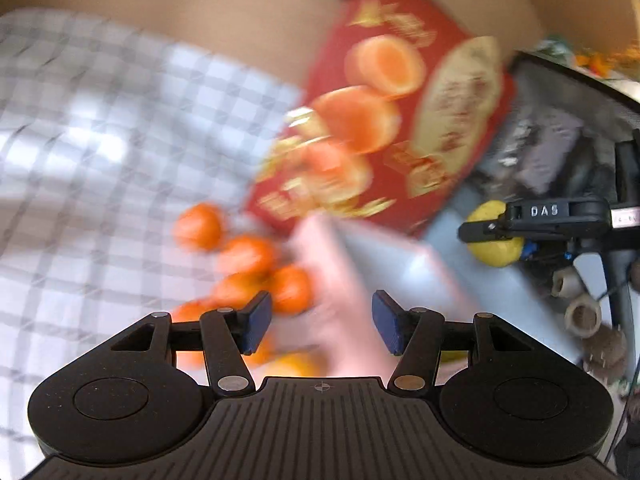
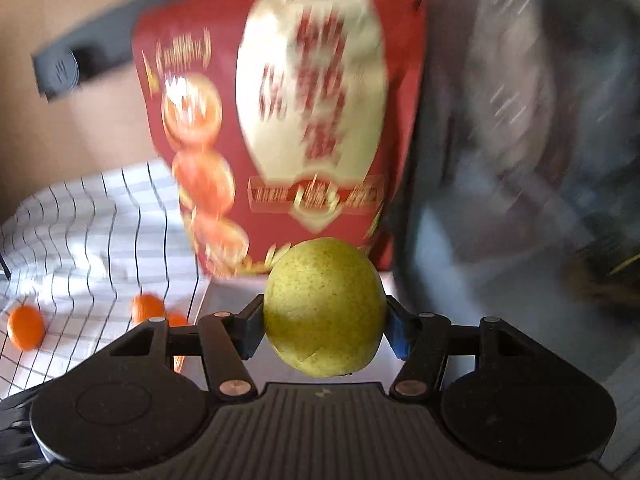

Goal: Organize fruits
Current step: 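Lower both held pears into the pink box and open both tools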

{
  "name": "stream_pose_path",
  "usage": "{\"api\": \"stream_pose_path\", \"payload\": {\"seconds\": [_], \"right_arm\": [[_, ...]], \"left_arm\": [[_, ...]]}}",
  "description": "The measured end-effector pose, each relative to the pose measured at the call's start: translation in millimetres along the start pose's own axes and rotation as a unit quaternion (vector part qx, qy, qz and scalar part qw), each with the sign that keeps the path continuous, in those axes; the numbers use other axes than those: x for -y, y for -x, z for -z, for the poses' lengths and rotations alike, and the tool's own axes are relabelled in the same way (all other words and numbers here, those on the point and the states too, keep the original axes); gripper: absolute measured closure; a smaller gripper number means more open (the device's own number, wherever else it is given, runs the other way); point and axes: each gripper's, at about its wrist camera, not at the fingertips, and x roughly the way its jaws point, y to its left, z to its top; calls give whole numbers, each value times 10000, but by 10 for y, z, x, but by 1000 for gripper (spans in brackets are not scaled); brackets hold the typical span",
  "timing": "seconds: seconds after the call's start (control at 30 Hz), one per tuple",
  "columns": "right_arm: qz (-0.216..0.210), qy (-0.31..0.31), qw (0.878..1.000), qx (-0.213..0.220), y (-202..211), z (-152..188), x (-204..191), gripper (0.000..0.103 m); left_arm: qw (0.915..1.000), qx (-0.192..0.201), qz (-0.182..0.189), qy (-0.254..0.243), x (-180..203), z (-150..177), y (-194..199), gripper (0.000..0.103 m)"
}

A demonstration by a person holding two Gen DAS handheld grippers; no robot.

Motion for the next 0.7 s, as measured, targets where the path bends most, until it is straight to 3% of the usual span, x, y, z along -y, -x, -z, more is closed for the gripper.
{"api": "stream_pose_path", "payload": {"seconds": [0.07,0.13,0.23,0.3,0.5,0.7], "right_arm": [[-33,-83,9995,-308,-253,14,-91,43],[24,-127,9983,-560,-522,46,-198,43],[273,-7,9959,-862,-871,95,-365,43],[487,106,9932,-1049,-1074,118,-471,43],[626,-210,9843,-1636,-1509,211,-443,43],[484,-251,9860,-1577,-1450,281,-371,40]], "left_arm": [[9995,101,-287,103,-230,35,90,43],[9976,468,-418,305,-459,60,228,43],[9914,947,-226,879,-720,62,373,43],[9899,975,-61,1023,-753,36,398,43],[9929,870,-107,804,-694,35,364,43],[9934,895,-329,630,-696,63,337,43]]}}
